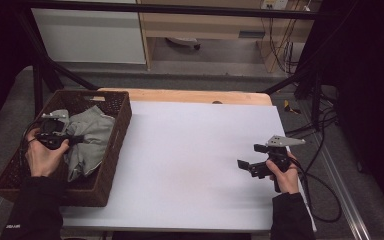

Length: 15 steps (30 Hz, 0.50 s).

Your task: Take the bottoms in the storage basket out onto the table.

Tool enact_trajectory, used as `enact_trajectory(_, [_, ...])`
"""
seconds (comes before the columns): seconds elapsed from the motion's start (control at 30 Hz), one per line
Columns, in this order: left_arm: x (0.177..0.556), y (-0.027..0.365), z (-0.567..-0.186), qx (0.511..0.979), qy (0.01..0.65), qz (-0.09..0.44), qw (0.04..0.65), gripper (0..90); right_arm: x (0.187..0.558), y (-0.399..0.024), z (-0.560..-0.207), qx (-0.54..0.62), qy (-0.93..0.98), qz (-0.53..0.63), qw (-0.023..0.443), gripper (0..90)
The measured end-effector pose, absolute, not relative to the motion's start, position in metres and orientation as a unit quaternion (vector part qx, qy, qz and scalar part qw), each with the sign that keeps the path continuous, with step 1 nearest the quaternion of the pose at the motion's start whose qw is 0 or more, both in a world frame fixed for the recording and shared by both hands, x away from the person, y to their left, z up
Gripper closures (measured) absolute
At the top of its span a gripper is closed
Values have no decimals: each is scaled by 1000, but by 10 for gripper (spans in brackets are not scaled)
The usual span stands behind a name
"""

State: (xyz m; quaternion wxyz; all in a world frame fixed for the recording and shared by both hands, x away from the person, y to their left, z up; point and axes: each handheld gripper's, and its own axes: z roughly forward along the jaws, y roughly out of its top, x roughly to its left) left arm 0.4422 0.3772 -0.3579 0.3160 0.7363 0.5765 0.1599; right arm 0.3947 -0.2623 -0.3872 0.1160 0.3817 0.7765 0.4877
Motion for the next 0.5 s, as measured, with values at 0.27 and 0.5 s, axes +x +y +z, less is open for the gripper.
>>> enact_trajectory(0.27, [435, 384, -343, 738, 567, 160, 329, 802, 395, -262, -388, 382, 778, 486, 117, 12])
enact_trajectory(0.5, [428, 388, -332, 740, 559, 160, 338, 802, 395, -261, -388, 382, 778, 486, 116, 12])
